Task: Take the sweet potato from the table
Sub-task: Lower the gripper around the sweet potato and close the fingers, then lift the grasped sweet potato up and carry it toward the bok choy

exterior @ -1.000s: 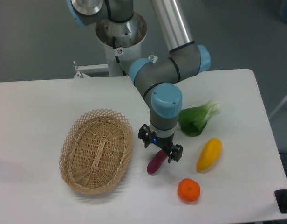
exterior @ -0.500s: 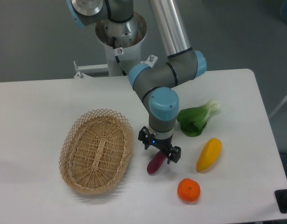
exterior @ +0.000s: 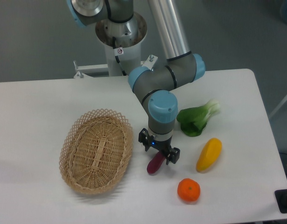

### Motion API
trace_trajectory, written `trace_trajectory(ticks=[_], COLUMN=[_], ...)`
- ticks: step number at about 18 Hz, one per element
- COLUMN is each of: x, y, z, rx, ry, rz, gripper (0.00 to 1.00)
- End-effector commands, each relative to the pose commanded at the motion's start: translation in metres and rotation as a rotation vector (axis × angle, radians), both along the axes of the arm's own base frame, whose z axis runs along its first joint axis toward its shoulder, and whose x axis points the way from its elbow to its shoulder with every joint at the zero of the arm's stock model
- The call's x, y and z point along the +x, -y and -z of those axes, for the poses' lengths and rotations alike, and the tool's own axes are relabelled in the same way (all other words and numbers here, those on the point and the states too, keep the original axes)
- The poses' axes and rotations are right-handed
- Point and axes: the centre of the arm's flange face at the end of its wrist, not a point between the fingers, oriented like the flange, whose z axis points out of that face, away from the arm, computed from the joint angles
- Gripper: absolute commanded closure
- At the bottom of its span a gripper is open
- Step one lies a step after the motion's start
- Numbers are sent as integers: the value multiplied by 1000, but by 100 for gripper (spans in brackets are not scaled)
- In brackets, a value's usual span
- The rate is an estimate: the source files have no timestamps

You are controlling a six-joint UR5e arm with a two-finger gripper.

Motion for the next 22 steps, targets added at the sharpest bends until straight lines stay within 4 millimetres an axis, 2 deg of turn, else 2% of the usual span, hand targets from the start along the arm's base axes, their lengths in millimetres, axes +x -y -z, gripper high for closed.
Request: trace_trajectory(ticks=[3,5,9,11,14,16,22], x=[-1,-1,-2,-2,-4,-8,-16], y=[0,-1,-1,-1,-1,-4,-2], z=[-1,-1,-1,-3,-11,-26,-94], rx=[0,-2,-4,-2,7,26,55], ry=[-3,-4,-8,-10,-23,-44,-93], rz=[4,4,4,5,11,17,50], gripper=[55,60,64,69,70,70,70])
